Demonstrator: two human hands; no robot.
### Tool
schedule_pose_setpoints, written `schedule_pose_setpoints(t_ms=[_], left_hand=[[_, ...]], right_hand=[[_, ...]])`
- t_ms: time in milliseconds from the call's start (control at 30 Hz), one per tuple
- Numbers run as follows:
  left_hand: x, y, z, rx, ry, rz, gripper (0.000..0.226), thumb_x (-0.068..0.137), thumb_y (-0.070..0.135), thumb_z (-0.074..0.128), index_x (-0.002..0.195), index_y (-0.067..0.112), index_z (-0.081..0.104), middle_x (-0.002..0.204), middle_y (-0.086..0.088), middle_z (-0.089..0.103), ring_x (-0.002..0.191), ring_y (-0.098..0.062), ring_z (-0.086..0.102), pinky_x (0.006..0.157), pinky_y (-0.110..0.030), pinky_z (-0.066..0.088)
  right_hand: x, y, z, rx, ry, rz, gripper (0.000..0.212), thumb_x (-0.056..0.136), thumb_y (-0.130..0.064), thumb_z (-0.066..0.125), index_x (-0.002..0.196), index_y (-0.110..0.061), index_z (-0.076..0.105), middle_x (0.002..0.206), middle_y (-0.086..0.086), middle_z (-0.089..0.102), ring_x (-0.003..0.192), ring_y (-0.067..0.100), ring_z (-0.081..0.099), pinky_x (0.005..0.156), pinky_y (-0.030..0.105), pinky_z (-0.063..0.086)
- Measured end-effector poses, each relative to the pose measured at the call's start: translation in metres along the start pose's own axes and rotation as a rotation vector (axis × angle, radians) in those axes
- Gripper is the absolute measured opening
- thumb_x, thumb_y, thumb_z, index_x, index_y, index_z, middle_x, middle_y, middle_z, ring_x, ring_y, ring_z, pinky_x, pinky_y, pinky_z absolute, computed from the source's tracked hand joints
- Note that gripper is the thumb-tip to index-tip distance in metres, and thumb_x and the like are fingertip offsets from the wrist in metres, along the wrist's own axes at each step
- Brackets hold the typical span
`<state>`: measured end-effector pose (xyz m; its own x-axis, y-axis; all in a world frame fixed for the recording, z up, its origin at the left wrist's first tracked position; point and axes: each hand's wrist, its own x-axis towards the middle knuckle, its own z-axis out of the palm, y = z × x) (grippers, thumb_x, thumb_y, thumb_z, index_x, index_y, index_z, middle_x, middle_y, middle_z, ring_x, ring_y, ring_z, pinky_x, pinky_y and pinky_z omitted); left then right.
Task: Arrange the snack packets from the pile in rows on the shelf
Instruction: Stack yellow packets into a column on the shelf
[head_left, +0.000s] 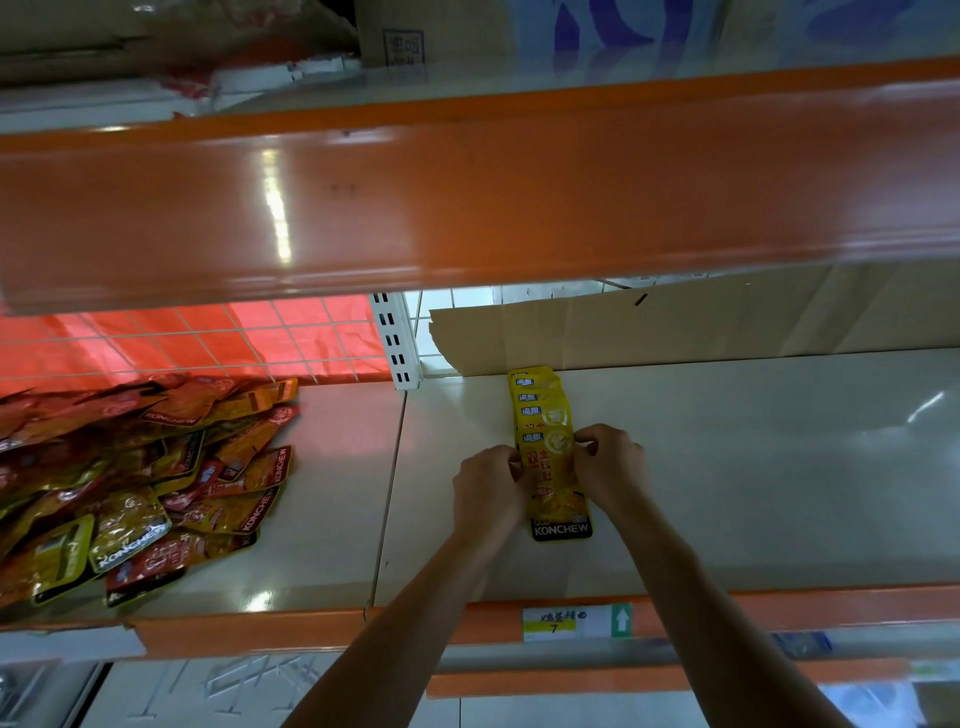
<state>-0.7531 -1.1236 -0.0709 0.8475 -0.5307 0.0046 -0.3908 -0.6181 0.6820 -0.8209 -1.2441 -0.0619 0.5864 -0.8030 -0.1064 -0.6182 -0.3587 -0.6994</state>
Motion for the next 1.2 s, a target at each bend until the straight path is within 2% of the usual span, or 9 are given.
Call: schedule_pose_setpoints(t_ms=[400, 500, 700, 867, 967, 1067, 1200], left_hand=[[0.0014, 0.0032, 0.002, -0.02, 0.049, -0.029, 0.023, 0.089, 0.034, 0.063, 0.103, 0.018, 0.068, 0.097, 0.001, 0.071, 0.091, -0.018, 0.066, 0.071, -0.023, 0.041], [0.0028, 0.0041, 0.002, -0.023, 0.052, -0.03, 0.024, 0.089, 0.036, 0.062, 0.104, 0.018, 0.067, 0.099, 0.001, 0.071, 0.091, -0.017, 0.066, 0.07, -0.022, 0.04], [0.0032, 0.0034, 0.0023, 0.0, 0.065, -0.023, 0.025, 0.09, 0.036, 0.061, 0.108, 0.019, 0.067, 0.102, -0.001, 0.071, 0.094, -0.019, 0.066, 0.076, -0.028, 0.047], [0.0013, 0.0023, 0.0059, 0.027, 0.092, 0.001, 0.026, 0.09, 0.038, 0.06, 0.108, 0.021, 0.067, 0.102, 0.0, 0.069, 0.094, -0.019, 0.065, 0.079, -0.032, 0.05], [0.0016, 0.0019, 0.0075, -0.017, 0.105, 0.011, 0.025, 0.09, 0.037, 0.062, 0.108, 0.021, 0.067, 0.103, 0.003, 0.069, 0.092, -0.016, 0.065, 0.081, -0.033, 0.052], [0.0026, 0.0038, 0.0079, -0.105, 0.106, 0.003, 0.023, 0.088, 0.033, 0.066, 0.106, 0.019, 0.068, 0.101, 0.004, 0.071, 0.091, -0.014, 0.066, 0.081, -0.028, 0.051], [0.0073, 0.0068, 0.0071, -0.229, 0.093, -0.081, 0.024, 0.087, 0.029, 0.067, 0.107, 0.016, 0.069, 0.102, 0.002, 0.071, 0.096, -0.014, 0.065, 0.086, -0.027, 0.049]], right_hand=[[0.0006, 0.0012, -0.0004, -0.02, -0.006, -0.024, 0.03, 0.089, -0.015, 0.052, 0.116, -0.016, 0.067, 0.108, 0.01, 0.069, 0.099, 0.027, 0.062, 0.081, 0.033, 0.051], [0.0, 0.0002, -0.0002, -0.021, 0.024, -0.043, 0.031, 0.09, -0.015, 0.055, 0.12, -0.013, 0.063, 0.111, 0.011, 0.067, 0.102, 0.026, 0.061, 0.081, 0.031, 0.048], [-0.0018, -0.0019, 0.0006, -0.003, 0.077, -0.07, 0.028, 0.089, -0.018, 0.058, 0.116, -0.012, 0.065, 0.109, 0.009, 0.067, 0.098, 0.022, 0.061, 0.074, 0.025, 0.043], [-0.003, -0.001, 0.0014, 0.004, 0.099, -0.049, 0.034, 0.09, -0.02, 0.058, 0.122, -0.011, 0.061, 0.112, 0.008, 0.067, 0.103, 0.024, 0.06, 0.08, 0.029, 0.044], [-0.0019, 0.0017, 0.0026, 0.002, 0.087, -0.052, 0.03, 0.09, -0.022, 0.059, 0.117, -0.011, 0.065, 0.109, 0.008, 0.067, 0.1, 0.023, 0.061, 0.077, 0.027, 0.043], [-0.0011, 0.0037, 0.003, 0.028, 0.094, -0.051, 0.026, 0.089, -0.024, 0.062, 0.111, -0.012, 0.068, 0.107, 0.008, 0.068, 0.099, 0.023, 0.061, 0.078, 0.029, 0.046], [-0.0008, 0.0031, 0.0015, 0.062, 0.112, -0.051, 0.032, 0.088, -0.028, 0.065, 0.116, -0.014, 0.064, 0.112, 0.007, 0.065, 0.103, 0.023, 0.061, 0.082, 0.031, 0.047]])
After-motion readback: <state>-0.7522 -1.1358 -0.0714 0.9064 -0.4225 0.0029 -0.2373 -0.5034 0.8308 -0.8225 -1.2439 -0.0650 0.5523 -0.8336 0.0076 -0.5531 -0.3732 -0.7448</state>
